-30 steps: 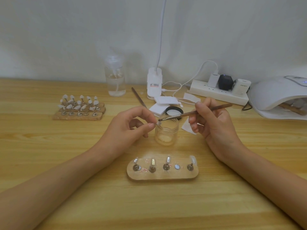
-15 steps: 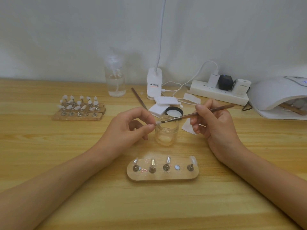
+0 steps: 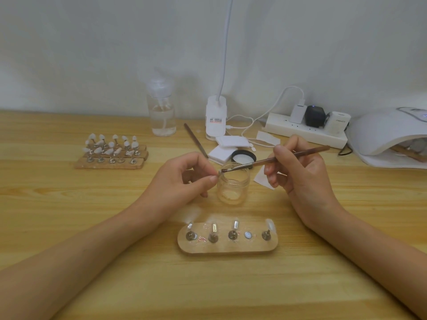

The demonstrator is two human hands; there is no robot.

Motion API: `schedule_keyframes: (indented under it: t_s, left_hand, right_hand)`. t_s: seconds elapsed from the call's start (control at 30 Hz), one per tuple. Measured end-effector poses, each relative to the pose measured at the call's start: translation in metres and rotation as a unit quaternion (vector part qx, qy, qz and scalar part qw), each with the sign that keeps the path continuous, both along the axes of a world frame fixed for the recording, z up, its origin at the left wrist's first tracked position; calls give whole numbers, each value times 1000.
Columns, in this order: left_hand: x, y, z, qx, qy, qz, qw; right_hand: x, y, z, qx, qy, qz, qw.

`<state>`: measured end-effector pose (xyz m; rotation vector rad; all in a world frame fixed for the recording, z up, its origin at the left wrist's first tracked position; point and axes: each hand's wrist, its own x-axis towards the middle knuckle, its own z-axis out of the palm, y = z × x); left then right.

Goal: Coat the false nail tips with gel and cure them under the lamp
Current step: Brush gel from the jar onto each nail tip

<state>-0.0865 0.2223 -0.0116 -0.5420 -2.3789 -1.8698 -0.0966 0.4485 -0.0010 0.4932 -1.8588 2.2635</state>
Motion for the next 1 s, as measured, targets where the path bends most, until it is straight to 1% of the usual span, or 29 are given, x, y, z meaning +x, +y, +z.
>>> schedule_keyframes:
  t_s: [0.13, 0.2, 0.3, 0.4, 0.57, 0.77, 1.0]
  left_hand:
    - [0, 1, 1, 2, -4, -1, 1000]
    - [0, 1, 1, 3, -7, 0, 1000]
    - [0, 1, 0, 4, -10, 1, 1000]
    - [0, 0, 0, 3, -11, 2, 1000]
    - [-1, 0, 0, 0, -12, 3, 1000]
    - [-1, -1, 0, -8, -7, 3, 1000]
    - [0, 0, 1, -5, -8, 1, 1000]
  right_hand:
    - [-1, 2, -3, 24, -10, -36, 999]
    - [-2, 3, -3, 14, -10, -42, 999]
    - [-1, 1, -1, -9, 4, -14, 1000]
    - [-1, 0, 0, 8, 8, 0, 1000]
    - [0, 2, -2, 27, -2, -33, 999]
    - [-2, 11, 1, 20, 14, -88, 996]
    - [-8, 25, 7, 26, 7, -121, 992]
